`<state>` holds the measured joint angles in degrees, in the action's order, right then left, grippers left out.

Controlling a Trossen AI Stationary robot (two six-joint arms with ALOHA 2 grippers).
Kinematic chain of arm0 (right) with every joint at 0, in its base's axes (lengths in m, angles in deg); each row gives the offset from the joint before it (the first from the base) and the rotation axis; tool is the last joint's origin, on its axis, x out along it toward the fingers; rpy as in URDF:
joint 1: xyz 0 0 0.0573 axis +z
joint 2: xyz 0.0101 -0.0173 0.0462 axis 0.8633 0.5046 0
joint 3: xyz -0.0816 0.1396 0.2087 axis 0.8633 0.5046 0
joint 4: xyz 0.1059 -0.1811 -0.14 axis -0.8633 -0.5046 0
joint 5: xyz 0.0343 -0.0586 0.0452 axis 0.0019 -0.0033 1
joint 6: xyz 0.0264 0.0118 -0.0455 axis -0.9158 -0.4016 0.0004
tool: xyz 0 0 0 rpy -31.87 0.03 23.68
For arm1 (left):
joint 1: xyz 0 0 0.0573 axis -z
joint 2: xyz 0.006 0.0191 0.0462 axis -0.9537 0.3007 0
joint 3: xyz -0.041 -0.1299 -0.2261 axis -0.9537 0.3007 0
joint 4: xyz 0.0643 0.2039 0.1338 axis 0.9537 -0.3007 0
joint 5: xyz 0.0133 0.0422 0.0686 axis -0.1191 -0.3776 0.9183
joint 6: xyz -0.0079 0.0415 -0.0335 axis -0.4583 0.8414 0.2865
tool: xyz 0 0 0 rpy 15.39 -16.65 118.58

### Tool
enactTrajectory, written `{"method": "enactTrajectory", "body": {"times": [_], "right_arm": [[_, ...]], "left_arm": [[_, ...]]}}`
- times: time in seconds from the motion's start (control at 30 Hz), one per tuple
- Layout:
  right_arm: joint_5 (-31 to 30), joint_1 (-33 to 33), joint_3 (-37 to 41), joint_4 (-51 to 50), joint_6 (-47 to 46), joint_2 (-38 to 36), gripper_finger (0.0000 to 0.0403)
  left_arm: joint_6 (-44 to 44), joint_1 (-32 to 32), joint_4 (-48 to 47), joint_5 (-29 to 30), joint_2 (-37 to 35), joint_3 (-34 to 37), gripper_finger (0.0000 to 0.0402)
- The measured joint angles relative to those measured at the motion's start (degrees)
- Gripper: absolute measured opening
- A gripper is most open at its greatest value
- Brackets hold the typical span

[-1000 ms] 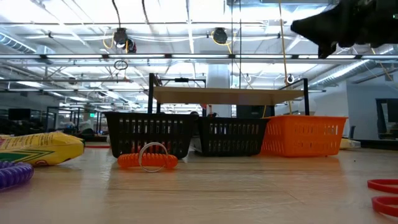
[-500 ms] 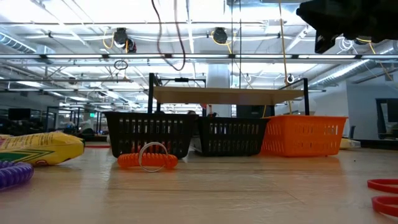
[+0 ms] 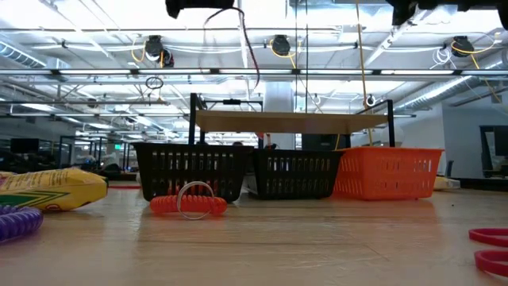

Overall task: Pick & Place Office Desk Supplies
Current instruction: Put the orange rubber band into the right black bin

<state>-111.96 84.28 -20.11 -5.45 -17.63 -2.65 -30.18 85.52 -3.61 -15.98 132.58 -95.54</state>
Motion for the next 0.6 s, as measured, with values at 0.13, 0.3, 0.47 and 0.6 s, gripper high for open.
{"method": "enactTrajectory", "body": {"times": [0.13,0.3,0.47,0.6], "right_arm": [[-0.1,-0.6,-1.2,-0.5,-0.9,-0.2,0.0045],[-0.1,-0.9,-2.9,-1.8,-0.1,-0.5,0.0045],[-0.1,-1.7,-3.1,-2.0,-0.6,-0.5,0.0045],[-0.1,-1.8,-3.1,-2.4,-1.5,-0.4,0.0045]], "left_arm": [[0.1,-2.4,2.3,-4.7,2.0,0.0,0.0000],[1.3,-4.2,6.6,-11.3,4.7,0.0,0.0000],[-0.5,-4.2,6.4,-12.7,6.8,0.0,0.0000],[-0.4,-3.5,6.4,-12.8,7.5,0.0,0.0000]]}}
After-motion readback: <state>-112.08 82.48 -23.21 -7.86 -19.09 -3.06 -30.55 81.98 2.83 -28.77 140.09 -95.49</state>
